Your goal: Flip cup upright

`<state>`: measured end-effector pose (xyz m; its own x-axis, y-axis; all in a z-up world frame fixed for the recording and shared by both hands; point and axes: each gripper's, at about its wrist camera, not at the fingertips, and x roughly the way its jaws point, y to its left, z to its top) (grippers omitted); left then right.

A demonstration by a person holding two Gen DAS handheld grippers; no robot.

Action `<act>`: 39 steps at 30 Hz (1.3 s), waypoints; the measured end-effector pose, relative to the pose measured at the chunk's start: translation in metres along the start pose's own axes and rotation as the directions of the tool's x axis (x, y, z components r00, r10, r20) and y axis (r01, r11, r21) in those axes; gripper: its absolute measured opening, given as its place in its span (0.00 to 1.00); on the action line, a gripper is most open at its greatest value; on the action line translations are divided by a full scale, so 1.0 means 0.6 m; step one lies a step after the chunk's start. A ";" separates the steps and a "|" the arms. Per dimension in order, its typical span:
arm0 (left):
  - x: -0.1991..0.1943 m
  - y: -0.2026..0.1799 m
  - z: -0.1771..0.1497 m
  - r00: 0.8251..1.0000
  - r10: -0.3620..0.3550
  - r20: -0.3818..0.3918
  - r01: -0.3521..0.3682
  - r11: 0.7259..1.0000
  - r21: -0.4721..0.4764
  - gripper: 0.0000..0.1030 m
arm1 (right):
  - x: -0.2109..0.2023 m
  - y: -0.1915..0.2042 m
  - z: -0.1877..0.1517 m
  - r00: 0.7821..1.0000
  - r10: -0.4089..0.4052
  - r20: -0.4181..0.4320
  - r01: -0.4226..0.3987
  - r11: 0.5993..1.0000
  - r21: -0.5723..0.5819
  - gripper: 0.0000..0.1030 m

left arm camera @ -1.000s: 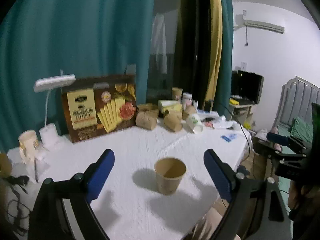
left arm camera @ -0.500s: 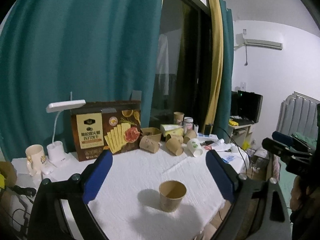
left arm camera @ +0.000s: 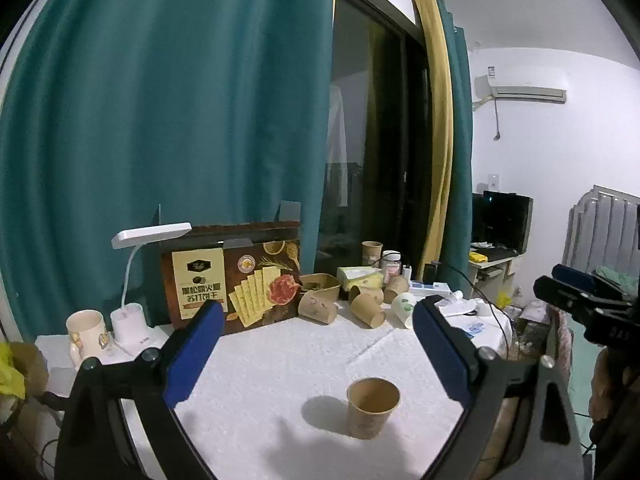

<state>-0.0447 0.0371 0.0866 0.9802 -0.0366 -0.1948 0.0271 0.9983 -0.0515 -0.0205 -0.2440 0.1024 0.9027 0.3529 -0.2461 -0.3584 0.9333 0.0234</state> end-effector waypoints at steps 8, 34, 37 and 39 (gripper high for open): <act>0.007 0.009 0.002 1.000 -0.006 0.011 0.006 1.000 0.000 0.93 | 0.013 0.014 0.002 1.000 -0.001 0.004 0.001 1.000 -0.027 0.85; 0.011 0.010 -0.001 1.000 -0.024 -0.007 0.024 1.000 -0.012 0.93 | 0.018 0.007 0.000 1.000 -0.011 0.014 0.012 0.999 -0.031 0.85; 0.010 0.011 -0.002 1.000 -0.022 -0.009 0.022 1.000 -0.015 0.93 | 0.021 0.003 0.000 1.000 -0.013 0.012 0.013 1.000 -0.025 0.85; 0.009 0.011 -0.004 1.000 -0.020 -0.012 0.020 1.000 -0.018 0.93 | 0.021 0.003 0.001 1.000 -0.013 0.013 0.013 1.000 -0.025 0.85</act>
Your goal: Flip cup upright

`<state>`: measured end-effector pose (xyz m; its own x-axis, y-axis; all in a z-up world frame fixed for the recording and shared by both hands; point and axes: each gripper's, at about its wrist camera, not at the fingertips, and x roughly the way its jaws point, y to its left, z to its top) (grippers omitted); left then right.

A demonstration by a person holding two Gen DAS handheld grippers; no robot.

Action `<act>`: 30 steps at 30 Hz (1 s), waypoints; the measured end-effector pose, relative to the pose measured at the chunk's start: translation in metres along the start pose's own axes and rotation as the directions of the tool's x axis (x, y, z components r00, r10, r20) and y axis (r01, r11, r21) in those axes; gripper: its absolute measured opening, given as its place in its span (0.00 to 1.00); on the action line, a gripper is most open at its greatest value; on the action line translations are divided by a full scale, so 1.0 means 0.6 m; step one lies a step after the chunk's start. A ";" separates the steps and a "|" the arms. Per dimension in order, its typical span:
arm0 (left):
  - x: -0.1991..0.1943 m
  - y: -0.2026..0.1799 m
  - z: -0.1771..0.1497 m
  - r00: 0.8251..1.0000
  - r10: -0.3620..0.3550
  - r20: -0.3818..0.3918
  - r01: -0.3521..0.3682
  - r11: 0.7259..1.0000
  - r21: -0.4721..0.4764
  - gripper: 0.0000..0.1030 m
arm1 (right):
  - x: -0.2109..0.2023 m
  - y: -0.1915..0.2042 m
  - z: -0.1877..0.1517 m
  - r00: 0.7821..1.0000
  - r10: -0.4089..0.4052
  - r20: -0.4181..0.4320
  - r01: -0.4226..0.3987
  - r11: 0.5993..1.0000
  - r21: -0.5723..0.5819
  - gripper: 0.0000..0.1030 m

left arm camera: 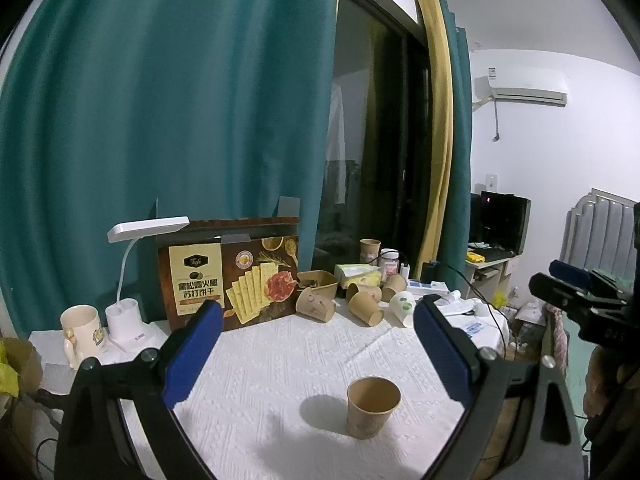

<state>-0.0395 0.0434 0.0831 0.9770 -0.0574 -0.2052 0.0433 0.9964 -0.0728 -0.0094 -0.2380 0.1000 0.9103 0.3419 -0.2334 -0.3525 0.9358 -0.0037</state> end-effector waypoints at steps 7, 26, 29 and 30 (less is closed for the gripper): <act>0.000 0.000 -0.002 1.000 0.001 -0.002 -0.001 1.000 -0.002 0.93 | 0.003 0.000 0.000 1.000 0.002 0.000 -0.002 1.000 -0.001 0.85; 0.000 -0.009 -0.005 1.000 -0.007 -0.007 0.007 1.000 0.003 0.93 | 0.001 -0.002 -0.012 1.000 0.004 -0.006 -0.004 1.000 0.011 0.85; 0.000 -0.008 -0.005 1.000 -0.009 -0.006 0.009 1.000 0.004 0.93 | 0.002 -0.002 -0.012 1.000 0.011 -0.011 -0.011 1.000 0.010 0.85; 0.000 -0.009 -0.005 1.000 -0.010 -0.006 0.010 1.000 0.004 0.93 | 0.001 -0.003 -0.012 1.000 0.011 -0.011 -0.011 1.000 0.010 0.85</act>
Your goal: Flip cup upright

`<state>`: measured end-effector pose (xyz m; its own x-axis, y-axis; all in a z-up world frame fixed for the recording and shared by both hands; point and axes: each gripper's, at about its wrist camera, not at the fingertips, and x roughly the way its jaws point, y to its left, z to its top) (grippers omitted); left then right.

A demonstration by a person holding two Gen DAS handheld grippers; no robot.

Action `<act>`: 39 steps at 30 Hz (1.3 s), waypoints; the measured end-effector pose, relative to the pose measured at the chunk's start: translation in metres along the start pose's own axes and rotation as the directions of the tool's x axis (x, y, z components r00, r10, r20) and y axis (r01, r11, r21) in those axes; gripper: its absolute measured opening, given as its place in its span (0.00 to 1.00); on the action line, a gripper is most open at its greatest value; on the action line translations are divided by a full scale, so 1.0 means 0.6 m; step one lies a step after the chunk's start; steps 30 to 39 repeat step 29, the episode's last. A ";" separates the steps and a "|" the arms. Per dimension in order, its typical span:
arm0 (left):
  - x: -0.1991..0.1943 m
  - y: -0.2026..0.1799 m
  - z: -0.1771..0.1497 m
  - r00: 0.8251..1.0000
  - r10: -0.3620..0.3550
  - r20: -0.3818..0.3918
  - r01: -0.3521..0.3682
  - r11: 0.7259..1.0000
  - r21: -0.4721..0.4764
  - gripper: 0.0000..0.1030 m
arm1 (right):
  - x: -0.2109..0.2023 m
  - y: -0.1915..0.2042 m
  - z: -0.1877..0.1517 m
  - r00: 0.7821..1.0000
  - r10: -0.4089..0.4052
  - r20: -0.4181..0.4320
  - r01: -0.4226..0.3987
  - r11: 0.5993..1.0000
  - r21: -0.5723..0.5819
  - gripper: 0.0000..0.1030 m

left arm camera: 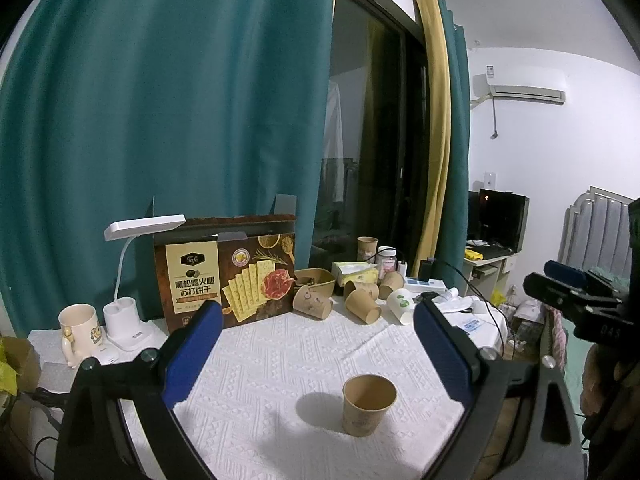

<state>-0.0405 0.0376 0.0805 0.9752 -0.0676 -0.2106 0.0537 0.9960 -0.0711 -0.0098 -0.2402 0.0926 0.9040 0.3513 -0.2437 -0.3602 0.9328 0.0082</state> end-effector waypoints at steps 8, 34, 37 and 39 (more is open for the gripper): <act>0.000 0.000 0.000 1.000 0.003 -0.001 -0.003 1.000 -0.002 0.93 | -0.002 0.000 -0.004 1.000 -0.003 -0.007 0.003 1.000 0.001 0.85; 0.000 -0.002 -0.003 1.000 0.004 -0.006 -0.004 1.000 -0.001 0.93 | -0.004 -0.007 -0.004 1.000 -0.005 -0.012 0.005 1.000 -0.002 0.85; 0.000 -0.002 -0.003 1.000 0.004 -0.006 -0.004 1.000 -0.001 0.93 | -0.004 -0.007 -0.004 1.000 -0.005 -0.012 0.005 1.000 -0.002 0.85; 0.000 -0.002 -0.003 1.000 0.004 -0.006 -0.004 1.000 -0.001 0.93 | -0.004 -0.007 -0.004 1.000 -0.005 -0.012 0.005 1.000 -0.002 0.85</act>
